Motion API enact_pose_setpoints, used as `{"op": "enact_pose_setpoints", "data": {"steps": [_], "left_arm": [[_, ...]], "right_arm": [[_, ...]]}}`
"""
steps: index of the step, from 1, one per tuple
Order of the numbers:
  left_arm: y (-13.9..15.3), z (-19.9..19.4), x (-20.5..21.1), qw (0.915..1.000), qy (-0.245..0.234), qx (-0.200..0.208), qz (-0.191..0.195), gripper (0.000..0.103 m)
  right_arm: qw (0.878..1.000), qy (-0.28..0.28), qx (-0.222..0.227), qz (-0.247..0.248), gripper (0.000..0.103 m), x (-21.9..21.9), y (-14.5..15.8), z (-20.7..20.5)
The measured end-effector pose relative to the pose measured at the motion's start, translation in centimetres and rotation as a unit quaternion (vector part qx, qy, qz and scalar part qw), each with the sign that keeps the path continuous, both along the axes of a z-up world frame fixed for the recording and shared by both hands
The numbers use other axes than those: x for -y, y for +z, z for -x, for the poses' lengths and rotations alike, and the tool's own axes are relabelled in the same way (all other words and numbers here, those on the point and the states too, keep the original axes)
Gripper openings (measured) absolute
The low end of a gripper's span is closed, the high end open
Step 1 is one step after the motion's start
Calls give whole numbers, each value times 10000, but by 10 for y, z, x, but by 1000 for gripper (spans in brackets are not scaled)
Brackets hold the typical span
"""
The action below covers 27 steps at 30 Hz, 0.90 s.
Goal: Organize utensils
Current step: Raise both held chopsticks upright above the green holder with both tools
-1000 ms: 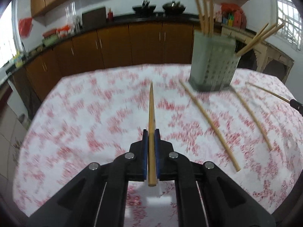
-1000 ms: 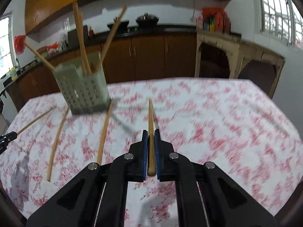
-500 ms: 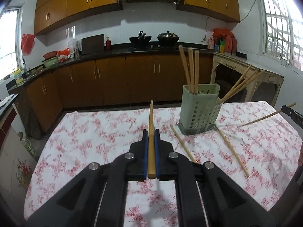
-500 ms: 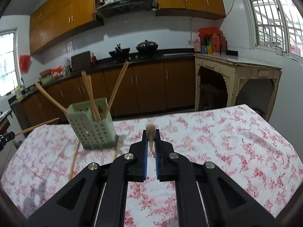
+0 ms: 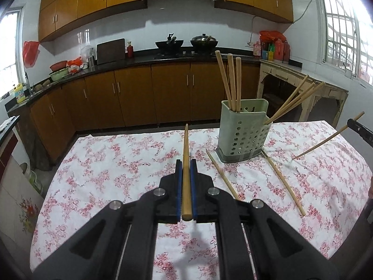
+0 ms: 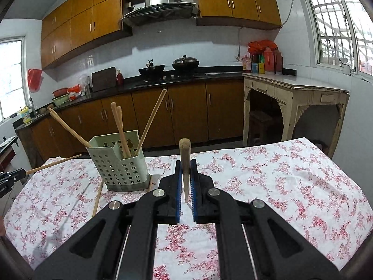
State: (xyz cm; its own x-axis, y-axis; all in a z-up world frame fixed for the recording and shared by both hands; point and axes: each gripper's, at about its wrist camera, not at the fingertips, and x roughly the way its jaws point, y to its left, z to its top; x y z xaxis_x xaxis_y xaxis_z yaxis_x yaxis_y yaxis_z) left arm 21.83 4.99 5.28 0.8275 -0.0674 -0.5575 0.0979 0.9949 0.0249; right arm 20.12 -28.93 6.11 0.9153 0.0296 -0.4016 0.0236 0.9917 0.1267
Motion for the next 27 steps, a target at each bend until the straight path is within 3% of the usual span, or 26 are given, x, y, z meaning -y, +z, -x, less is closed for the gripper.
{"op": "enact_pose_setpoints", "data": {"steps": [8,13,18,27], "left_arm": [[-10,-3,-2,9998,42,-153,134,8],[-5,-3,-5,9997,53,-49,249,7],[18,2,-4,9994,-48,191,274,7],[79,17,16,9962,-651,420,387,7]], "right_arm": [[10000,-13,26,5,7,-1,1,-1],[10000,-59,22,-46,7,0,3,-5],[9997,13,72,-217,7,2,15,-4],[9966,573,517,-306,7,-10,85,15]]}}
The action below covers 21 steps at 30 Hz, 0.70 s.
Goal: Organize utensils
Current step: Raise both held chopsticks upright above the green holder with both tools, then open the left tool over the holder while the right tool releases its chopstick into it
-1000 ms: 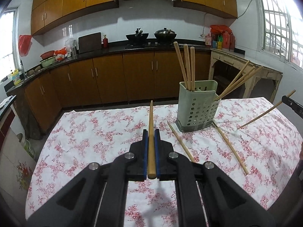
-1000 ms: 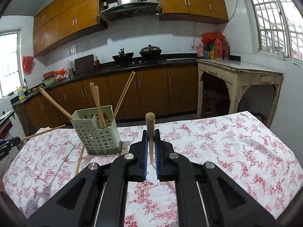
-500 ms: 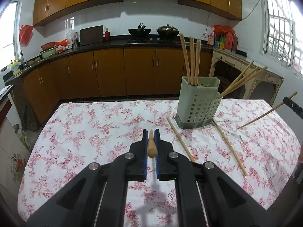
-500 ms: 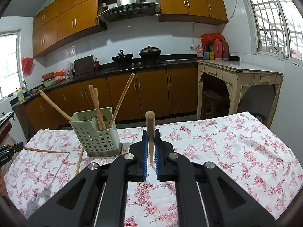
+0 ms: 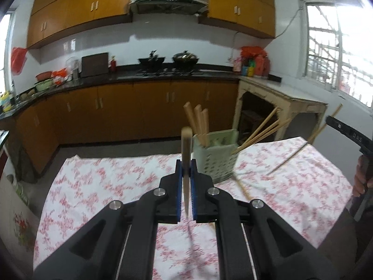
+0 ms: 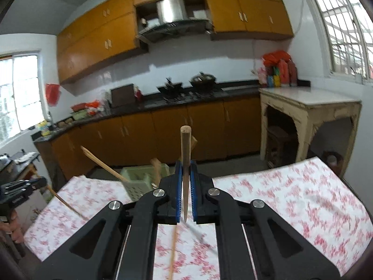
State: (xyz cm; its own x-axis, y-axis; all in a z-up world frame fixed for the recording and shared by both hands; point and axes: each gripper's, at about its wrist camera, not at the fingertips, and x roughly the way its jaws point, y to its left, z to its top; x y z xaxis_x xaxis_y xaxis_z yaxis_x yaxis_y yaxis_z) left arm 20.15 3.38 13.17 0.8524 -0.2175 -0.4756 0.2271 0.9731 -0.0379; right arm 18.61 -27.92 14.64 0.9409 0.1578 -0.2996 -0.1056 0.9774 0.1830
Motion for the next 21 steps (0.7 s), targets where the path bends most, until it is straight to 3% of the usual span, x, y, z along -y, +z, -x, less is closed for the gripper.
{"op": "enact_pose_setpoints", "data": {"steps": [4,11,16,21], "left_arm": [[29,5,13,9994,-117,313,59,7],[73,-4,39,9945,-63,994,331,7],[95,-25,59,9866,244,1505,589,7],[97,-59,76,9780,663,1875,637,7]], "right_arm": [[9990,291,314,-110,7,-10,31,7],[9964,544,648,-11,7,-36,60,-3],[9965,457,700,37,7,-51,70,-35],[9977,349,557,140,7,-60,60,-70]]}}
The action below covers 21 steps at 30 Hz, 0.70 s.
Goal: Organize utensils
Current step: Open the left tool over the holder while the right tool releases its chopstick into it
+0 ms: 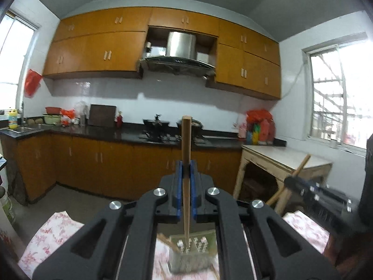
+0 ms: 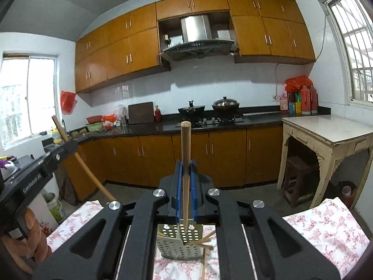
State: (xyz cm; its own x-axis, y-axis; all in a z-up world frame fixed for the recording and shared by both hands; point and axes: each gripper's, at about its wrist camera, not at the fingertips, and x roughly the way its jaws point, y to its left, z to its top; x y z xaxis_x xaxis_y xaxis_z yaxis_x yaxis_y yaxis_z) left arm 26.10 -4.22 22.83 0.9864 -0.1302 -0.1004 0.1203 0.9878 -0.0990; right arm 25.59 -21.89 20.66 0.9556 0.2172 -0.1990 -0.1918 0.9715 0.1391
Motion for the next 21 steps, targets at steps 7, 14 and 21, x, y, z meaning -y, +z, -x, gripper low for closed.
{"op": "enact_pose_setpoints", "data": {"steps": [7,14,21], "left_arm": [[-24,-46,8,9995,158,-251,56,7],[-44,-66,6,9985,77,-544,14,7],[-53,-66,-4,9969,176,-764,-2,23]], "right_arm": [[9991,-27,-433,-10,7,-5,-31,-37],[9972,27,-742,-92,7,-6,-47,-53],[9959,-20,-899,-105,26,-9,-52,-52]]}}
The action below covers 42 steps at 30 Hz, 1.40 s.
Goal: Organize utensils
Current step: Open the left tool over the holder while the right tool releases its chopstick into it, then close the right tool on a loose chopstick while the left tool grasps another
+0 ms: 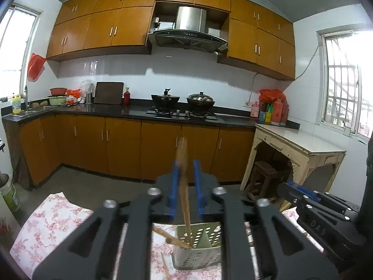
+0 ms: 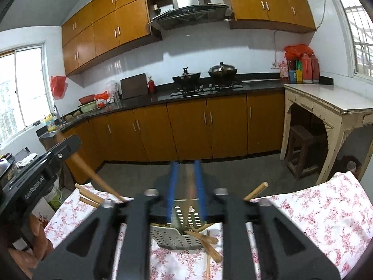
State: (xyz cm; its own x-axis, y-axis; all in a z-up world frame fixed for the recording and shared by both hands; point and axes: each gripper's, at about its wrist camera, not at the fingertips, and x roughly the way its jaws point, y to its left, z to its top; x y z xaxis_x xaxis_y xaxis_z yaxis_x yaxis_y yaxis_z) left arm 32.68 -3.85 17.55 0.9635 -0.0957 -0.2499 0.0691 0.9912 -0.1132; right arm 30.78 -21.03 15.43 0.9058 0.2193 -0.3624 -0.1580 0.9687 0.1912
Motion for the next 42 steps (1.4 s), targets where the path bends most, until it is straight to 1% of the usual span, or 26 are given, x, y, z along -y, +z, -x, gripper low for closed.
{"op": "enact_pose_setpoints", "data": {"steps": [5,9,12,14,16,19,21,22,24,25,28,31,36,37,39,40,42], "left_arm": [[6,18,-20,9999,126,43,91,25],[10,44,-35,9997,193,124,94,32],[2,74,-52,9995,304,117,11,38],[-11,89,-63,9993,381,19,-16,42],[-29,100,-72,9990,417,-153,-19,43],[-68,110,-81,9973,508,-494,-199,46],[-96,110,-84,9952,500,-798,-284,47],[-116,108,-85,9928,503,-1045,-295,47],[-143,104,-86,9889,460,-1386,-258,47],[-152,103,-87,9875,457,-1488,-250,47],[-178,99,-84,9818,374,-1853,-200,47],[-190,97,-80,9794,268,-1995,-142,47],[-199,96,-73,9782,98,-2073,-76,47],[-200,95,-69,9778,68,-2092,-68,47],[-202,92,-64,9767,-29,-2147,-34,47],[-202,90,-61,9762,-60,-2169,-23,47],[-206,87,-54,9747,-150,-2231,5,47]], "right_arm": [[9998,-45,159,-73,26,7,10,17],[9993,-118,364,-31,26,18,17,47],[9990,-257,358,20,26,35,10,72],[9990,-367,244,41,27,46,-5,84],[9987,-499,29,96,27,56,-26,91],[9967,-623,-515,126,27,66,-69,90],[9929,-651,-996,39,27,67,-105,83],[9908,-619,-1202,-11,27,64,-122,80],[9875,-510,-1490,-37,27,56,-147,75],[9850,-360,-1685,-56,27,46,-162,70],[9790,-43,-2040,20,27,21,-190,63],[9728,167,-2295,284,27,-4,-211,54],[9676,192,-2467,500,27,-13,-231,54],[9663,175,-2510,541,25,-14,-235,52],[9682,74,-2409,664,11,-13,-235,54],[9680,33,-2423,647,7,-10,-236,52],[9681,-25,-2465,453,7,0,-237,51]]}}
